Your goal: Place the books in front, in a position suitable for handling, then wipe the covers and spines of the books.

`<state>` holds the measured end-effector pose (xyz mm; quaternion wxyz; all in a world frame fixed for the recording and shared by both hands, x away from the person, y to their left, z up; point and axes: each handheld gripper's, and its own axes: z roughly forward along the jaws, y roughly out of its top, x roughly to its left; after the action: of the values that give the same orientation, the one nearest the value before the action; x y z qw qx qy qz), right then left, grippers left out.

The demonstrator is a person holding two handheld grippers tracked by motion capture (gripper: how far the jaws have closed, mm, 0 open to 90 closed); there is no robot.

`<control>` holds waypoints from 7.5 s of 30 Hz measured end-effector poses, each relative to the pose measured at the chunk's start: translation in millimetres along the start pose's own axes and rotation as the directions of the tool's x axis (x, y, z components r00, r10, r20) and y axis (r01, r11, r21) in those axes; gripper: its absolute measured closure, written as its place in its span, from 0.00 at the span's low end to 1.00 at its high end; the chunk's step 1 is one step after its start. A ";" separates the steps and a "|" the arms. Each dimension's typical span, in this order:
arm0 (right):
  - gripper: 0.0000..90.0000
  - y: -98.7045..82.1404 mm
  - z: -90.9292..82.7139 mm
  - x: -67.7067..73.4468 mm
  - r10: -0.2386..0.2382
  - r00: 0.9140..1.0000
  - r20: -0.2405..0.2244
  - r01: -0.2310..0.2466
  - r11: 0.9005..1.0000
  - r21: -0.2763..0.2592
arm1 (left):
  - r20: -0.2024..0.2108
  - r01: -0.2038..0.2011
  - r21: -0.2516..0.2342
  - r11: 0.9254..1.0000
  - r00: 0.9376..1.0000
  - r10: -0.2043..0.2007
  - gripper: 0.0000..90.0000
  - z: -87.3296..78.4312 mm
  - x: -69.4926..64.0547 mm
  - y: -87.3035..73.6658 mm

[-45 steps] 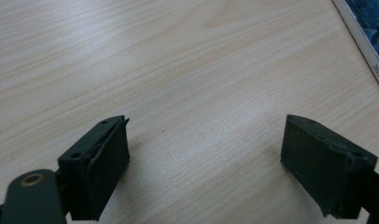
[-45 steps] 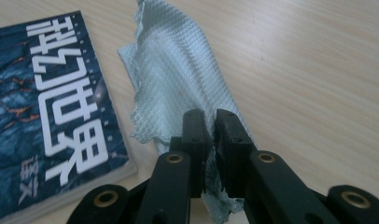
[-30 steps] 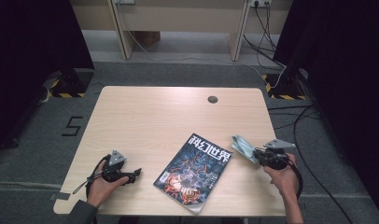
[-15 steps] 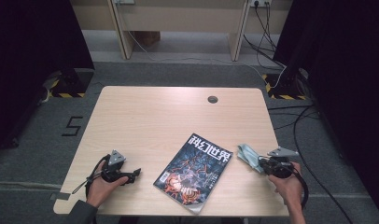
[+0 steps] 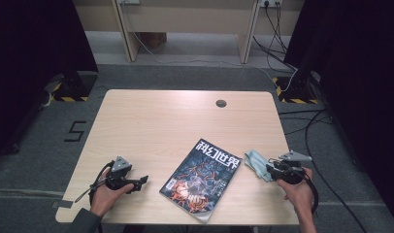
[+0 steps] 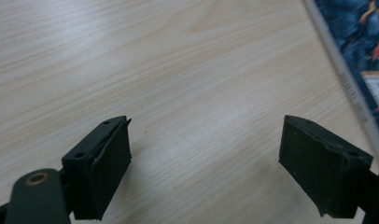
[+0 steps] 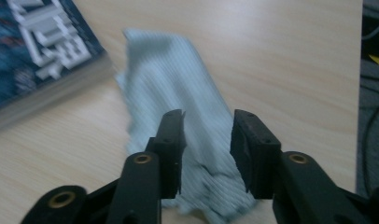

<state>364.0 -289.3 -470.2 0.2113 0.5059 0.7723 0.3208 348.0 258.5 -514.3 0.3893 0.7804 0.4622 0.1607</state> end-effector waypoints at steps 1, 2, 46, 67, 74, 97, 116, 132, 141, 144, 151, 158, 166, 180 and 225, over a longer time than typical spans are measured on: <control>0.65 4.7 0.3 9.2 -0.010 0.999 -0.047 0.009 1.000 -0.025 | 0.023 0.016 -0.012 1.000 1.000 -0.016 0.21 -1.0 -2.7 0.5; 0.65 4.7 0.3 9.2 -0.010 0.999 -0.047 0.009 1.000 -0.025 | 0.023 0.016 -0.012 1.000 1.000 -0.016 0.22 -1.0 -2.7 0.5; 0.44 40.0 81.7 118.9 -0.106 0.976 -0.191 0.118 0.991 0.055 | 0.287 -0.166 0.026 0.986 0.946 0.151 0.41 20.4 -86.4 3.1; 0.44 40.1 75.7 133.8 -0.130 0.956 -0.261 0.156 0.985 0.079 | 0.273 -0.208 0.037 0.977 0.943 0.190 0.42 15.0 -94.3 0.4; 0.43 44.6 87.9 131.1 -0.100 0.965 -0.242 0.120 0.990 0.068 | 0.261 -0.235 0.042 0.971 0.941 0.217 0.43 18.6 -101.8 3.2; 0.44 54.6 101.1 123.3 -0.078 0.973 -0.218 0.090 0.995 0.046 | 0.220 -0.247 0.043 0.968 0.947 0.232 0.43 28.2 -109.3 9.7; 0.41 56.0 98.2 120.5 -0.066 0.976 -0.205 0.075 0.997 0.035 | 0.250 -0.191 0.028 0.981 0.952 0.178 0.39 28.5 -105.7 10.1; 0.39 63.9 93.6 114.3 -0.049 0.977 -0.205 0.054 0.998 0.018 | 0.234 -0.140 0.003 0.990 0.963 0.136 0.34 28.0 -100.4 13.0; 0.41 70.6 71.3 84.7 -0.003 0.985 -0.175 -0.001 1.000 -0.022 | 0.220 -0.129 0.008 0.992 0.968 0.124 0.28 26.1 -96.6 13.1; 0.41 69.0 66.6 76.2 -0.008 0.987 -0.158 0.005 1.000 -0.023 | 0.217 -0.125 0.007 0.992 0.969 0.121 0.27 25.9 -95.4 13.3; 0.29 56.6 47.3 50.1 0.012 0.995 -0.101 -0.015 0.999 -0.036 | 0.198 -0.106 0.002 0.994 0.975 0.104 0.23 20.9 -86.9 13.8; 0.27 48.1 35.4 41.0 0.026 0.994 -0.110 -0.032 0.998 -0.052 | 0.135 -0.072 -0.011 0.997 0.988 0.073 0.22 12.2 -60.8 15.7; 0.32 41.7 32.1 38.3 -0.001 0.995 -0.100 -0.003 0.999 -0.040 | 0.100 -0.060 0.001 0.998 0.993 0.060 0.22 9.9 -45.5 15.5; 0.50 18.2 17.2 21.2 0.008 0.997 -0.077 -0.009 1.000 -0.019 | 0.074 -0.060 0.064 0.996 0.996 0.055 0.22 13.4 -37.4 11.5; 0.71 0.4 37.5 6.0 -0.109 0.994 -0.018 0.111 0.991 0.082 | 0.188 -0.122 0.023 0.992 0.975 0.115 0.39 46.4 -96.1 24.4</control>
<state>386.3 -273.2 -496.4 0.2023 0.4686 0.8131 0.2799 340.8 149.3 -515.3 0.4070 0.8247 0.3792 0.1019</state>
